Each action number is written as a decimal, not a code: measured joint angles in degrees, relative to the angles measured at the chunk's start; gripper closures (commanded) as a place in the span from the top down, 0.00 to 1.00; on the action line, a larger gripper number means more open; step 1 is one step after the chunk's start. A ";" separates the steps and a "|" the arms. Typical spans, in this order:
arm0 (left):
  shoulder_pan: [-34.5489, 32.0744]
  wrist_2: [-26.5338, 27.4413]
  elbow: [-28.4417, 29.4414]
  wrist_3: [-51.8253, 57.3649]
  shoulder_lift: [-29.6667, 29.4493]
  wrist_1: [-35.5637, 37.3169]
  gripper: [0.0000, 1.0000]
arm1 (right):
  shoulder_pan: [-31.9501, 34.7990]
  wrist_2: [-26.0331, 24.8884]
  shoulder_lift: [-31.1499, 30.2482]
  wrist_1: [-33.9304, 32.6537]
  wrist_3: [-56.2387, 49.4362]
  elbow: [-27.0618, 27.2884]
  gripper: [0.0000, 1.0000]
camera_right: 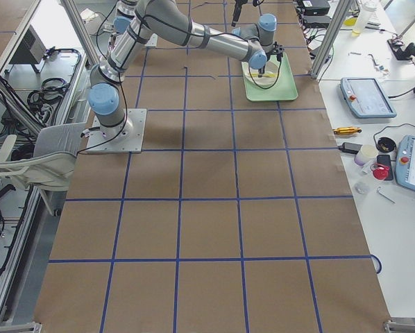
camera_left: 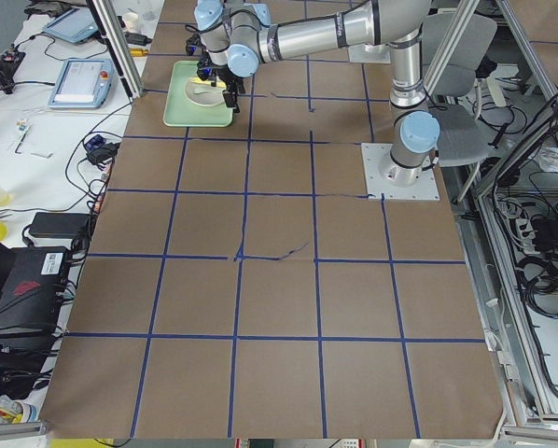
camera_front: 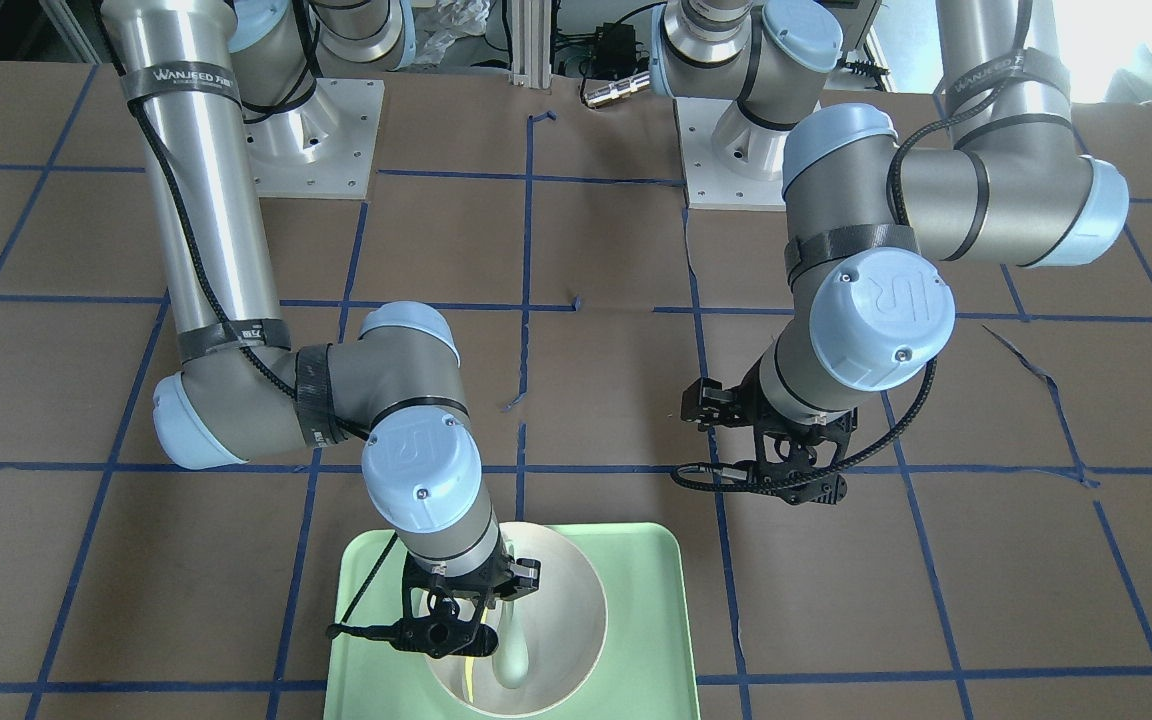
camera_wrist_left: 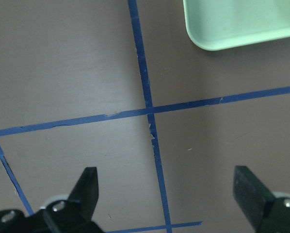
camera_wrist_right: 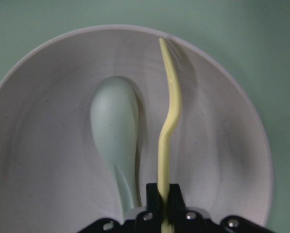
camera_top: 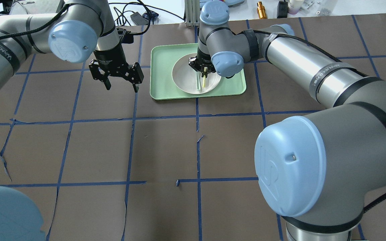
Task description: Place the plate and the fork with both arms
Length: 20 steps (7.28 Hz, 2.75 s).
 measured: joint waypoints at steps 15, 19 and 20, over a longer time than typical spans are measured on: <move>-0.28 -0.09 -4.19 -1.20 1.24 2.26 1.00 | -11.84 9.76 0.00 1.12 -21.09 3.70 1.00; -0.54 -0.35 -3.37 -2.68 5.23 1.17 1.00 | -11.43 1.42 -14.41 17.75 -21.10 10.66 1.00; -0.62 -1.11 -2.96 -4.54 7.08 -0.61 1.00 | -11.53 -0.72 -19.71 21.78 -20.94 12.81 1.00</move>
